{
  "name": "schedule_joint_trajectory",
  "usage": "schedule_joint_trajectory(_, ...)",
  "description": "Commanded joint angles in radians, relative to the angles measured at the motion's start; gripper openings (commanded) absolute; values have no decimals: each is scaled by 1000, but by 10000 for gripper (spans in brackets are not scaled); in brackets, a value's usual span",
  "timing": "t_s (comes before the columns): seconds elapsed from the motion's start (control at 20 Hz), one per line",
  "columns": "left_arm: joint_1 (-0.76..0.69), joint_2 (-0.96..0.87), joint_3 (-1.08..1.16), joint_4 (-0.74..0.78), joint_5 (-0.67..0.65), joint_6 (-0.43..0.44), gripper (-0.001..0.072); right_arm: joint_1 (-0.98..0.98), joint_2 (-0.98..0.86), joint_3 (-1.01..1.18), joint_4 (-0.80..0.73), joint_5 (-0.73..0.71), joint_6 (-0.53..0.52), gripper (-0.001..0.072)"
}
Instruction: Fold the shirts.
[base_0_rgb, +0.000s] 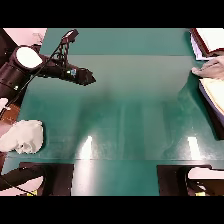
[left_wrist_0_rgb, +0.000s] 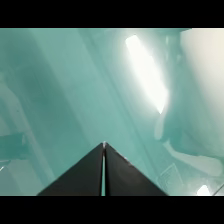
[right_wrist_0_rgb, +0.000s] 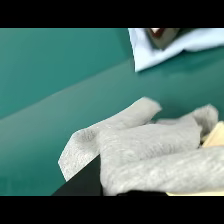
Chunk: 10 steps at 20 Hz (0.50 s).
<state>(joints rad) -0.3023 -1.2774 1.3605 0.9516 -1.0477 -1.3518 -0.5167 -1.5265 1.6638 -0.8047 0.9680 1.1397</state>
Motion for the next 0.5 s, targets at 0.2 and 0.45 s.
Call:
schedule_joint_trajectory(0.2, -3, 0, 0, -2, 0, -6, 25, -37, -48, 319, -8, 172, -34, 12)
schedule_joint_trajectory(0.45, -3, 0, 0, -2, 0, -4, 25, -109, 4, 305, -10, 257, -34, 12)
